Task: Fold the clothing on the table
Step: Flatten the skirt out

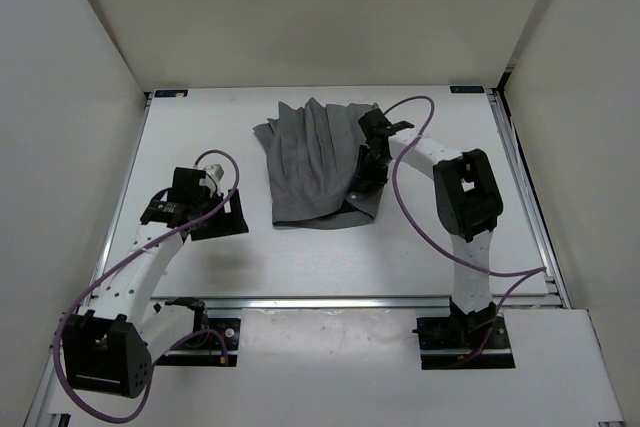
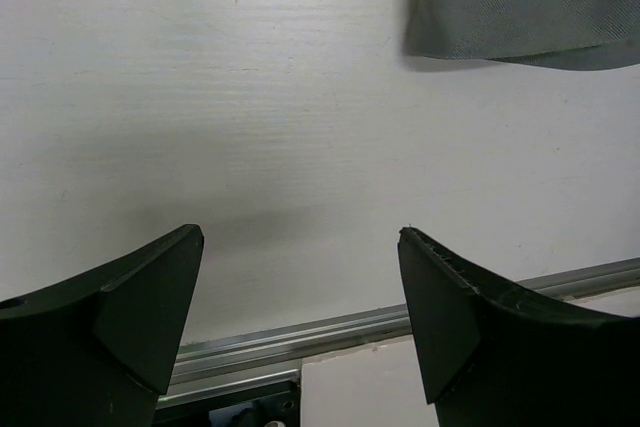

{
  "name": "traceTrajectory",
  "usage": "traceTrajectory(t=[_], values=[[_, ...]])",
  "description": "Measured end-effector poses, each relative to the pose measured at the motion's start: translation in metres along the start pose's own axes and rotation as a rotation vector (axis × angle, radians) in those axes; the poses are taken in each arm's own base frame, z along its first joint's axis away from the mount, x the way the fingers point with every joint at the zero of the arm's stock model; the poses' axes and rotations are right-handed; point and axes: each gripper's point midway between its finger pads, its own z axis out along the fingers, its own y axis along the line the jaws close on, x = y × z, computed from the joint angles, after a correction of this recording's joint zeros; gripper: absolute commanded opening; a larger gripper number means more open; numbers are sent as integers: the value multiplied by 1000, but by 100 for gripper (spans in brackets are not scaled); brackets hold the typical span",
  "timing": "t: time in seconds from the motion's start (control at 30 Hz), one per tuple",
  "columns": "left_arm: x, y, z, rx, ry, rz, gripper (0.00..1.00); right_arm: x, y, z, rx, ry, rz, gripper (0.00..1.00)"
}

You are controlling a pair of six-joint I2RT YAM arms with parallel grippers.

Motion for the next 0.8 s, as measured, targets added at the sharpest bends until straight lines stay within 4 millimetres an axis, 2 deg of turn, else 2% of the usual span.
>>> traceTrajectory(t=[0.13,0.33,0.5,0.63,0.67,0.73,0.77,0.8], values=[[2,3,1,-2,2,-10,90,10,-7,-10,16,15,3,42],[1,2,1,5,-3,-15,90,8,-3,-21,7,-6,5,45],[1,1,1,10,-2,-15,89,12,3,-18,-7,14,19,47],[1,1,1,10,-1,-15,90,20,4,-1,1,59,27,45],[1,1,1,10,-1,-15,89,20,5,0,-5,69,31,41],[1,1,1,10,0,-15,90,20,7,0,-9,70,24,17],[1,1,1,10,-1,-15,90,21,7,0,-8,72,22,0],[1,2,1,10,0,-16,90,22,7,1,-9,76,22,0]])
